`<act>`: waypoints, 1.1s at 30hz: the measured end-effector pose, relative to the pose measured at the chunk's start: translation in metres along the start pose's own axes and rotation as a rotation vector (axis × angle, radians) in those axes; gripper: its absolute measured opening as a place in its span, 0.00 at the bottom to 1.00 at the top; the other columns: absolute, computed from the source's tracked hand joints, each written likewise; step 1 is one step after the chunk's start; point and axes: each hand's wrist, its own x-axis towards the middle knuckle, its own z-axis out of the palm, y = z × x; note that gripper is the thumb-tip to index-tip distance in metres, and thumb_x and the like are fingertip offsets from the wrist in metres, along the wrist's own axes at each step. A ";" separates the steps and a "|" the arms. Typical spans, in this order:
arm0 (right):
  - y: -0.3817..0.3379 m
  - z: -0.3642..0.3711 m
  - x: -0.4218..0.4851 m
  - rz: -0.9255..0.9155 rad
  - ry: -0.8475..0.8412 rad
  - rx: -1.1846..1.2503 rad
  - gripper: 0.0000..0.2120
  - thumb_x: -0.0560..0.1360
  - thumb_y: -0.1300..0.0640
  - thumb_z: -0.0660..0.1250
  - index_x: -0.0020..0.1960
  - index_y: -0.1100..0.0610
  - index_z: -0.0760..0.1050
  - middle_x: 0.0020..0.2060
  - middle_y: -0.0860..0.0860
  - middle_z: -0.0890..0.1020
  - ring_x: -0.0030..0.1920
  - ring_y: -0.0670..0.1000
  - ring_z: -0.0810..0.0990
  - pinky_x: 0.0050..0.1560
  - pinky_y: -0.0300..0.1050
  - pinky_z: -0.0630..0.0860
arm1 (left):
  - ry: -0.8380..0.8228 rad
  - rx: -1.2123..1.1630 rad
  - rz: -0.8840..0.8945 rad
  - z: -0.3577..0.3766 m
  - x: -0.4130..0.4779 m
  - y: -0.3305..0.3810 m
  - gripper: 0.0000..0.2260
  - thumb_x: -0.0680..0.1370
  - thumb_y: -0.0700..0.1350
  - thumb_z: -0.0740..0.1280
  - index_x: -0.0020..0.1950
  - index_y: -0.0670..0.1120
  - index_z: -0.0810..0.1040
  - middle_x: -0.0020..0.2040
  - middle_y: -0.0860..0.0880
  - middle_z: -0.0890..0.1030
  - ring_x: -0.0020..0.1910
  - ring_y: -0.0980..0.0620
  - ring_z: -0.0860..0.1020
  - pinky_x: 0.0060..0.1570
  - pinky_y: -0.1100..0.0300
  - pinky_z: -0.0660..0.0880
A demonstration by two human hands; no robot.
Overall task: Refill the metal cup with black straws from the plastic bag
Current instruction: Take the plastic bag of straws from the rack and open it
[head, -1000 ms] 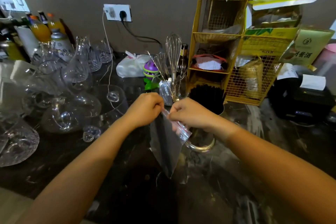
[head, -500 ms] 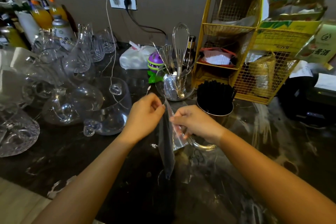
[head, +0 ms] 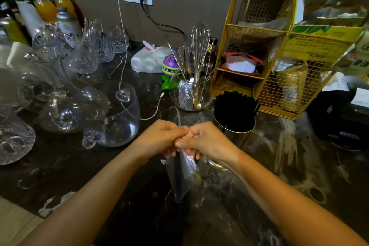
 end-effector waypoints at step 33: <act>0.011 0.001 0.004 0.063 -0.027 0.720 0.18 0.74 0.61 0.61 0.25 0.56 0.70 0.26 0.53 0.77 0.30 0.49 0.79 0.42 0.44 0.74 | 0.128 -0.278 0.084 0.012 0.003 -0.005 0.15 0.74 0.36 0.57 0.28 0.45 0.73 0.23 0.51 0.74 0.25 0.57 0.71 0.27 0.67 0.71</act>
